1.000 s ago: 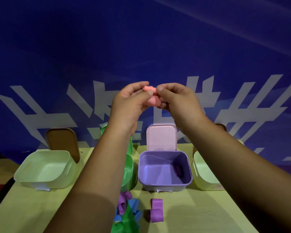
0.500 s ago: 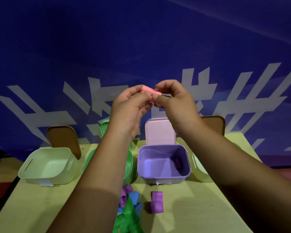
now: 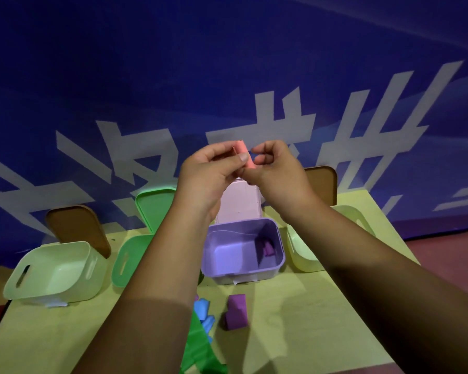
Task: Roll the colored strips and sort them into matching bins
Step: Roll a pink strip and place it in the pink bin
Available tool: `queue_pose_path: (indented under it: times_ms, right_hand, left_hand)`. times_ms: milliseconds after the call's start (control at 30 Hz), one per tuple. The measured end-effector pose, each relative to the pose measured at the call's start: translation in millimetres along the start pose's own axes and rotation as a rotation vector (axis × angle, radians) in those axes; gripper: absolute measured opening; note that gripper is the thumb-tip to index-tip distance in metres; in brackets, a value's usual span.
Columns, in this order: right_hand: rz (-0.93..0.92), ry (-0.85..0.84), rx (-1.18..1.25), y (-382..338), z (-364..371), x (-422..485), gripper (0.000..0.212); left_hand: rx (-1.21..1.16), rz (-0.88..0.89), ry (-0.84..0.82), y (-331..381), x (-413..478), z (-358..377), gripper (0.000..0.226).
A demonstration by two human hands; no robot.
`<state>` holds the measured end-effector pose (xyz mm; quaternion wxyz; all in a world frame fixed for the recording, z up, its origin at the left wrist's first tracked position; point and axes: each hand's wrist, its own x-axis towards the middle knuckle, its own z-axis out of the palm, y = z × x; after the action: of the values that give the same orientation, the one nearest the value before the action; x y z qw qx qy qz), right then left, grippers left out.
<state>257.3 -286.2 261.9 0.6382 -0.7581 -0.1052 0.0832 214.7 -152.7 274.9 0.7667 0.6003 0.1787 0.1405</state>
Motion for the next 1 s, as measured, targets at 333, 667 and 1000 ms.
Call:
queue_pose_path:
  times_ms: [333,667,1000]
  right_hand:
    - [0.044,-0.020,-0.040,32,-61,4,0.031]
    - [0.131,0.042,-0.052,82,-125,12,0.016]
    - [0.314,0.027,-0.128,161,-174,25,0.032]
  left_hand:
    - [0.052,-0.083,-0.063,-34,13,54,0.021]
    - [0.151,-0.188,-0.121,-96,30,116,0.022]
    - [0.329,-0.326,-0.111,-169,46,170,0.023]
